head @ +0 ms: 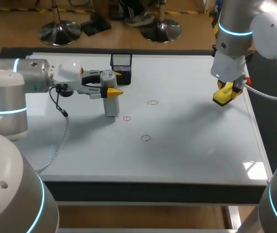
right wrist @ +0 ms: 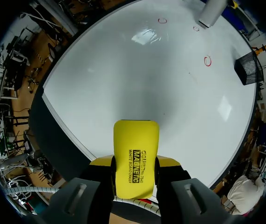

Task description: Pick up the inspection probe, press it on each red-marked spot on the whiteboard one by one, put down the probe, pick up the eraser, and wipe off all the red marks.

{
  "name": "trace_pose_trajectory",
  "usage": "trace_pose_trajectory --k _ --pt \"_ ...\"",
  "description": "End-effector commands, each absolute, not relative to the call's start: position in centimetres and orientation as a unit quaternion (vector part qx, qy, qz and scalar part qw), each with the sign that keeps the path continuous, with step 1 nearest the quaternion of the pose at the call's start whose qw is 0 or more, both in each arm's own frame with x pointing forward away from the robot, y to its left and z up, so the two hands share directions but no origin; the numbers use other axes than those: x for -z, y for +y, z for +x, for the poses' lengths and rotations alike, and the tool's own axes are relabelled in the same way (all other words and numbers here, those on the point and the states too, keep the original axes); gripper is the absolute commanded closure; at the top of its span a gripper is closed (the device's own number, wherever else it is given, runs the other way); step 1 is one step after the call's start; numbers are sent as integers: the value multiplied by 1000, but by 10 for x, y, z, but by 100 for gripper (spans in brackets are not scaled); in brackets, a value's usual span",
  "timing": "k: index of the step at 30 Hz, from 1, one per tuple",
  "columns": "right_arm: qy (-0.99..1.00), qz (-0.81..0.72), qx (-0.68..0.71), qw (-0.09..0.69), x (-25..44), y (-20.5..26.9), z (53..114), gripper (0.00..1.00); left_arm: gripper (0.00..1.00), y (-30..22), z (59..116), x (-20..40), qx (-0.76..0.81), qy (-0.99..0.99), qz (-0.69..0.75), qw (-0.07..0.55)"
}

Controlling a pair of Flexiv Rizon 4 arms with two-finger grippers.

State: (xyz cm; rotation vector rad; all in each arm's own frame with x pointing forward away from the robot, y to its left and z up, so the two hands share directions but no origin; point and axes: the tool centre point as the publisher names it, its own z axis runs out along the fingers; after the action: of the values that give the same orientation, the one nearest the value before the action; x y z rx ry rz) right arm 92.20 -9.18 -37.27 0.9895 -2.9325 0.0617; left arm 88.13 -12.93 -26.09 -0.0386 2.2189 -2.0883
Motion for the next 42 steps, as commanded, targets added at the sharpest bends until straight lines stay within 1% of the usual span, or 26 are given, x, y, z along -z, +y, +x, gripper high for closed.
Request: trace_pose_trajectory --k 1,12,25,42 --pt "-947 320 -21 24 372 -92 923 100 100 -105 870 251 682 725 -41 82" --pt "-947 320 -21 24 372 -92 923 100 100 -47 869 245 672 719 -97 146" --pt "-947 320 -21 24 372 -92 923 100 100 12 851 240 657 705 -164 210" --pt "-947 320 -21 24 372 -92 923 100 100 56 839 240 639 695 -214 249"
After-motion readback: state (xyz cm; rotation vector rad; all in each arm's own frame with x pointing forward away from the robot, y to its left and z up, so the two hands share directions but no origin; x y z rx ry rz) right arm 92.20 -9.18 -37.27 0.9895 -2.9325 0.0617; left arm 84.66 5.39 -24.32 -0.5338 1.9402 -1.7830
